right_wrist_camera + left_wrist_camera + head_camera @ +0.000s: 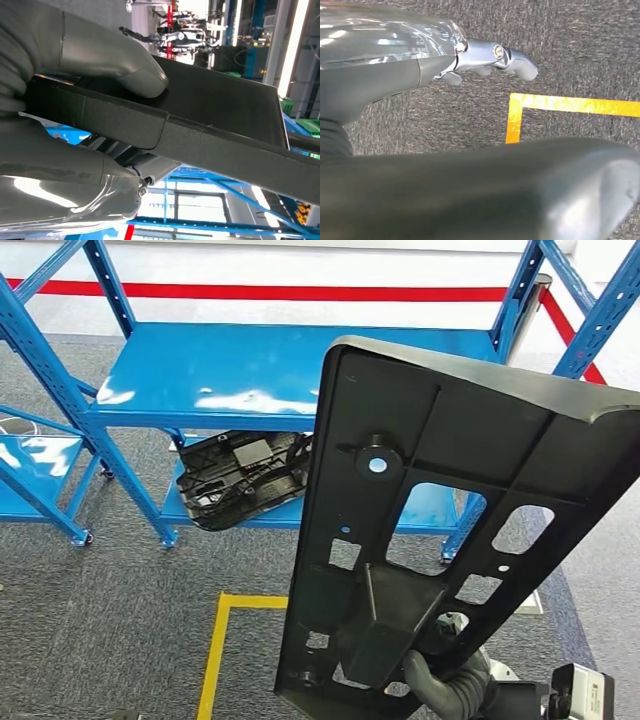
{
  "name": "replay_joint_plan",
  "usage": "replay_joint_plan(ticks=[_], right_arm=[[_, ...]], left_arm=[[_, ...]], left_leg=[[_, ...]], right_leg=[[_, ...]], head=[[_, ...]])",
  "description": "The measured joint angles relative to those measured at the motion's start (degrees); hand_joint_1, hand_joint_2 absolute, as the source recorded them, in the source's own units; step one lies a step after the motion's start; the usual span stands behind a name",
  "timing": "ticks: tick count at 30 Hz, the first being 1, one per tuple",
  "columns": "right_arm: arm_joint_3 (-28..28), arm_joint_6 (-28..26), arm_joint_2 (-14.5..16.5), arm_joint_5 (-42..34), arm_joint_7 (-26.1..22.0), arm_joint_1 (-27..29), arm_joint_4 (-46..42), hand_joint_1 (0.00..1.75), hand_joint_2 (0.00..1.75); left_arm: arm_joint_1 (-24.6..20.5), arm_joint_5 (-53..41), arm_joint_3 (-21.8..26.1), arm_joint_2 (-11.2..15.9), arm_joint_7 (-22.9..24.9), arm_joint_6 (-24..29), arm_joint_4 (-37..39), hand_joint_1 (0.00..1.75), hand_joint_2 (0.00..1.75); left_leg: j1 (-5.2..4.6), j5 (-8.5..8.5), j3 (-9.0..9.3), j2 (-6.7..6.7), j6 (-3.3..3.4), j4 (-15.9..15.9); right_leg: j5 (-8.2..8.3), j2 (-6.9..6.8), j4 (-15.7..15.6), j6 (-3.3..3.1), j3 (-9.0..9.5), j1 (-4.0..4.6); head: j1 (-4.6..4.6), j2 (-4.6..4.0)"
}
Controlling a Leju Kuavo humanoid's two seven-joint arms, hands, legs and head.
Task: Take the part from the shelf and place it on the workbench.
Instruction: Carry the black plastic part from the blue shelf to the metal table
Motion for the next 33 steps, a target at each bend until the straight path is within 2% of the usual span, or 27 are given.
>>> replay_joint_plan(ticks=[2, 3, 6, 7, 9, 11, 12, 13, 14, 16, 17, 18, 21, 23, 24, 26, 27, 28, 29, 31, 32, 33], right_arm=[[0.0, 0.0, 0.0, 0.0, 0.0, 0.0, 0.0, 1.75, 1.75], [0.0, 0.0, 0.0, 0.0, 0.0, 0.0, 0.0, 1.75, 1.75], [0.0, 0.0, 0.0, 0.0, 0.0, 0.0, 0.1, 1.75, 1.75], [0.0, 0.0, 0.0, 0.0, 0.0, 0.0, 0.0, 1.75, 1.75], [0.0, 0.0, 0.1, 0.0, 0.0, 0.0, 0.0, 1.75, 1.75], [0.0, 0.0, 0.1, 0.0, 0.0, 0.0, 0.1, 1.75, 1.75], [0.0, 0.0, 0.1, 0.0, 0.0, 0.0, 0.1, 1.75, 1.75], [0.0, 0.0, 0.1, 0.0, 0.0, 0.0, 0.1, 1.75, 1.75], [0.0, 0.0, 0.1, 0.0, 0.0, 0.0, 0.1, 1.75, 1.75], [0.0, 0.0, 0.1, 0.0, 0.0, -0.1, 0.1, 1.75, 1.75], [0.0, 0.0, 0.1, 0.0, 0.0, -0.1, 0.1, 1.75, 1.75], [0.0, 0.0, 0.1, 0.0, 0.0, -0.1, 0.0, 1.75, 1.75], [0.0, 0.0, 0.1, 0.0, 0.0, -0.1, 0.0, 1.75, 1.75], [0.0, 0.0, 0.1, 0.0, 0.0, -0.1, 0.0, 1.75, 1.75], [0.0, 0.0, 0.0, 0.0, 0.0, -0.1, -0.1, 1.75, 1.75], [0.0, 0.0, 0.0, 0.0, 0.0, -0.1, 0.0, 1.75, 1.75], [0.0, 0.0, 0.0, 0.0, 0.0, 0.0, 0.0, 1.75, 1.75], [0.0, 0.0, 0.0, 0.0, 0.0, 0.0, 0.0, 1.75, 1.75], [0.0, 0.0, 0.0, 0.0, 0.0, 0.0, 0.0, 1.75, 1.75], [0.0, 0.0, 0.0, 0.0, 0.0, 0.0, 0.0, 1.75, 1.75], [0.0, 0.0, 0.0, 0.0, 0.0, 0.0, 0.0, 1.75, 1.75], [0.0, 0.0, 0.0, 0.0, 0.0, 0.0, 0.0, 1.75, 1.75]], left_arm=[[0.0, 0.0, 0.0, 0.0, 0.0, 0.0, 0.0, 0.0, 1.75], [0.0, 0.0, 0.0, 0.0, 0.0, 0.0, 0.0, 0.0, 1.75], [0.0, 0.0, 0.0, 0.0, 0.0, 0.0, 0.0, 0.0, 1.75], [-0.1, 0.0, 0.0, 0.0, 0.0, 0.0, 0.0, 0.0, 1.75], [-0.1, 0.0, 0.0, 0.0, 0.0, 0.0, 0.0, 0.0, 1.75], [0.0, 0.0, 0.0, 0.0, 0.0, 0.0, 0.0, 0.0, 1.75], [0.0, 0.0, 0.0, 0.0, 0.0, 0.0, 0.0, 0.0, 1.75], [0.1, 0.0, 0.0, 0.0, 0.0, 0.0, 0.0, 0.0, 1.75], [0.1, 0.0, 0.0, 0.0, 0.0, 0.0, 0.0, 0.0, 1.75], [0.1, 0.0, 0.0, 0.0, 0.0, 0.0, 0.0, 0.0, 1.75], [0.1, 0.0, 0.0, 0.0, 0.0, 0.0, 0.0, 0.0, 1.75], [0.1, 0.0, 0.0, 0.0, 0.0, 0.0, 0.0, 0.0, 1.75], [0.0, 0.0, 0.0, 0.1, 0.0, 0.0, 0.0, 0.0, 1.75], [0.0, 0.0, 0.0, 0.1, 0.0, 0.0, 0.0, 0.0, 1.75], [0.0, 0.0, 0.0, 0.1, 0.0, 0.0, 0.0, 0.0, 1.75], [0.0, 0.0, 0.0, 0.1, 0.0, 0.0, 0.0, 0.0, 1.75], [0.0, 0.0, 0.0, 0.1, 0.0, 0.0, 0.0, 0.0, 1.75], [0.0, 0.0, 0.0, 0.1, 0.0, 0.0, 0.0, 0.0, 1.75], [0.0, 0.0, 0.0, 0.1, 0.0, 0.0, 0.0, 0.0, 1.75], [0.0, 0.0, 0.0, 0.0, 0.0, 0.0, 0.0, 0.0, 1.75], [0.0, 0.0, 0.0, 0.0, 0.0, 0.0, 0.0, 0.0, 1.75], [0.0, 0.0, 0.0, 0.0, 0.0, 0.0, 0.0, 0.0, 1.75]], left_leg=[[-0.15, -0.36, 0.03, -0.06, -0.45, 0.3], [-0.25, -0.48, -0.03, -0.09, -0.66, 0.5], [-0.36, -0.7, -0.22, -0.12, -1.1, 0.9], [-0.32, -1.24, -0.44, -0.13, -1.36, 1.4], [-0.07, -4.02, -2.17, -0.15, -2.06, 5.5], [0.2, -7.49, -5.59, -0.16, -2.61, 13.0], [0.25, -8.18, -6.93, -0.16, -2.7, 15.9], [0.26, -7.71, -7.42, -0.16, -2.68, 16.8], [0.26, -6.13, -6.86, -0.16, -2.54, 15.5], [0.13, -1.96, -3.59, -0.23, -1.89, 8.2], [-0.03, -0.63, -2.06, -0.28, -1.56, 4.8], [-0.21, 0.01, -1.08, -0.33, -1.3, 2.6], [-0.41, -0.09, -0.61, -0.33, -0.7, 1.0], [-0.11, 0.07, -0.39, -0.2, -0.2, 0.1], [0.05, 0.21, -0.29, -0.13, -0.03, -0.2], [-0.02, 0.23, -0.29, -0.04, 0.16, -0.2], [-0.05, 0.21, -0.27, 0.0, 0.19, -0.2], [-0.05, 0.2, -0.23, 0.02, 0.19, -0.2], [-0.03, 0.15, -0.15, 0.02, 0.16, -0.2], [0.04, -0.1, 0.11, 0.0, -0.11, -0.1], [-0.02, -0.29, 0.12, -0.03, -0.35, 0.1], [-0.12, -0.42, 0.11, -0.05, -0.6, 0.3]], right_leg=[[2.92, -0.03, -6.8, -0.16, 3.12, 0.03], [3.27, -0.02, -8.5, -0.36, 3.85, 0.07], [2.83, 0.13, -9.3, -1.29, 3.9, 0.03], [2.79, 0.12, -9.4, -1.66, 3.9, -0.07], [2.83, -0.02, -9.5, -2.21, 3.91, -0.26], [2.83, -0.13, -9.5, -2.41, 3.85, -0.21], [2.82, -0.16, -9.5, -2.42, 3.86, -0.18], [2.8, -0.18, -9.5, -2.43, 3.92, -0.16], [2.77, -0.15, -9.5, -2.43, 4.01, -0.12], [2.67, -0.06, -9.5, -2.37, 4.23, -0.05], [2.63, 0.01, -9.5, -2.29, 4.22, 0.0], [2.63, 0.04, -9.5, -2.14, 4.18, 0.0], [2.67, 0.05, -9.5, -1.28, 4.02, -0.07], [1.47, 0.04, -8.3, -0.76, 3.57, 0.0], [-0.03, 0.05, -6.2, -0.62, 2.71, 0.04], [-3.7, 0.08, 0.9, -0.48, -0.5, 0.09], [-4.76, 0.08, 4.3, -0.36, -2.05, 0.09], [-4.7, 0.07, 6.0, -0.23, -2.87, 0.08], [-3.39, 0.06, 5.3, -0.1, -2.58, 0.06], [0.87, -0.02, -1.7, 0.06, 0.59, -0.04], [2.41, -0.05, -5.3, -0.01, 2.3, -0.01], [3.23, -0.04, -7.8, -0.17, 3.42, 0.03]], head=[[-0.02, 0.0], [-0.04, 0.0], [-0.06, 0.0], [-0.07, 0.0], [-0.08, 0.0], [-0.08, 0.0], [-0.08, 0.0], [-0.08, 0.0], [-0.08, 0.0], [-0.08, 0.0], [-0.08, 0.0], [-0.08, 0.0], [-0.08, 0.0], [-0.05, 0.0], [-0.04, 0.0], [-0.03, 0.0], [-0.04, 0.0], [-0.04, 0.0], [-0.03, 0.0], [-0.03, 0.0], [-0.02, 0.0], [-0.03, 0.0]])
